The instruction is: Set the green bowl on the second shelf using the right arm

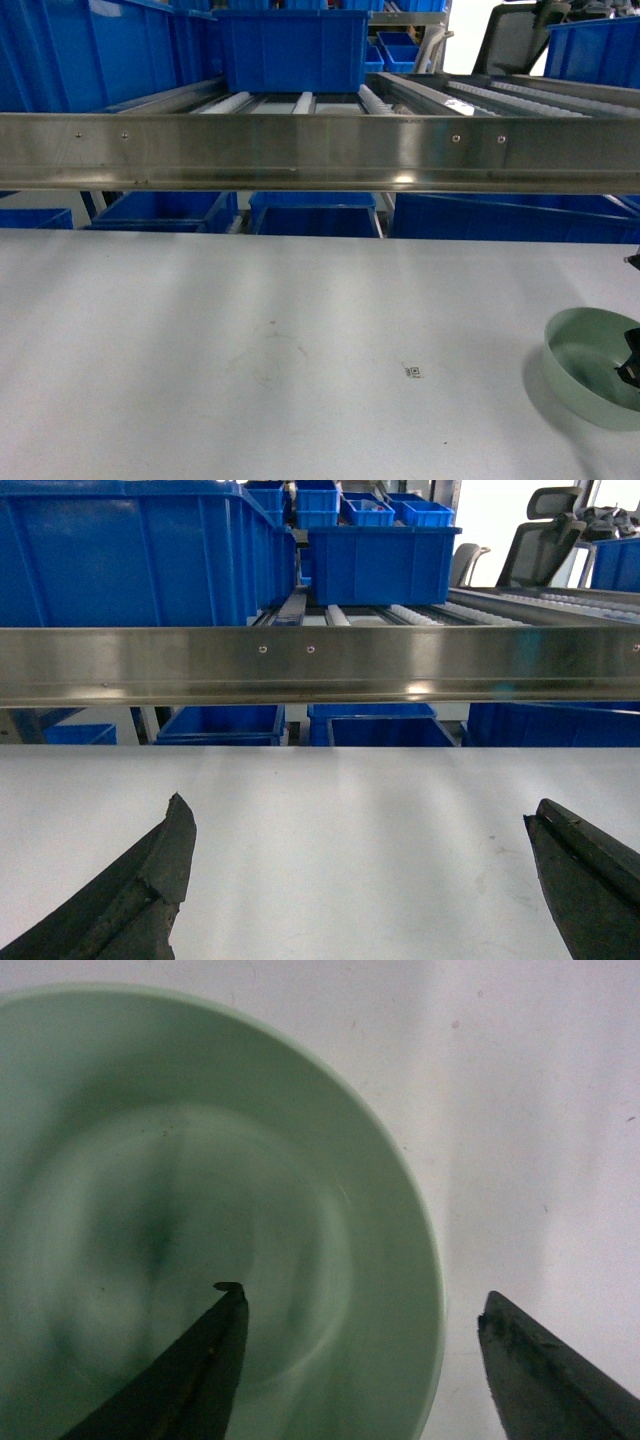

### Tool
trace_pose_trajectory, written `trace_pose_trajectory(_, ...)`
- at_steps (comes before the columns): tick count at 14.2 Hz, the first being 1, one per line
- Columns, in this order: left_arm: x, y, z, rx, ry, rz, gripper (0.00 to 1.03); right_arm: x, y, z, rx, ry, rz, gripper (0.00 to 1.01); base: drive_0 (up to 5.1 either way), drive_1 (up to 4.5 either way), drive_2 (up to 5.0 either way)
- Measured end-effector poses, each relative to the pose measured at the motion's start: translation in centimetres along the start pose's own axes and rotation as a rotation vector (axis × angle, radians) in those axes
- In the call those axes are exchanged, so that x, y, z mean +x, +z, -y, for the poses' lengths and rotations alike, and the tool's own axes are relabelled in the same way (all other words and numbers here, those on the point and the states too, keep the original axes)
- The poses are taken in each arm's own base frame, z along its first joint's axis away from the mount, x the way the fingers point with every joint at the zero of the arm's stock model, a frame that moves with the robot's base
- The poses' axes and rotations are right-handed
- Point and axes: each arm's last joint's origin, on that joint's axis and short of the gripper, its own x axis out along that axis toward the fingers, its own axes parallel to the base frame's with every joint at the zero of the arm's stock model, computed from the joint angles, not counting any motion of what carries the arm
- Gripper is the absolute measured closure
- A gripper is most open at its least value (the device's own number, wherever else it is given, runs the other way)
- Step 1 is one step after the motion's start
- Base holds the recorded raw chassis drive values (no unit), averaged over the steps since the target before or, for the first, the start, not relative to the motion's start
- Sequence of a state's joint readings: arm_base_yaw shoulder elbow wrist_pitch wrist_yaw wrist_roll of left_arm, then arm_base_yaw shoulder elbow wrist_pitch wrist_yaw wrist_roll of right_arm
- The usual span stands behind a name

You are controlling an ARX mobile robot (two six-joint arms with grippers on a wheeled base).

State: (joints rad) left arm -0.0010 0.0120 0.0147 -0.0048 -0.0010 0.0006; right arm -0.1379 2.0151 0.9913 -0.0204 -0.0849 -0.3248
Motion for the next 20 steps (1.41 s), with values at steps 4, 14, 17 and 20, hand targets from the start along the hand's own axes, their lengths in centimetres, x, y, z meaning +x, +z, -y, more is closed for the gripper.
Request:
trace_pose_trajectory(4,0.0,0.0,0.0,0.0,0.0,0.0,0.05,0.5,-0.5,-0.1,0.018,-0.004,-0.003,0.86,0.0,0.0,0.0)
trace_pose_trajectory(14,0.0,0.0,0.0,0.0,0.0,0.0,0.05,-4.0,-2.2,-1.8,-0.007,-0.044,0.357,0.99,0.0,0.0,0.0)
trace_pose_trajectory(17,0.0,0.0,0.0,0.0,0.0,0.0,0.05,-10.9,-3.4,-3.3,-0.042,-0.023,0.629,0.99,0.0,0.0,0.0)
trace_pose_trajectory(20,0.0,0.0,0.0,0.0,0.0,0.0,0.05,-16.9,-4.8,-4.5,-0.034,-0.003,0.831,0.99,0.0,0.0,0.0)
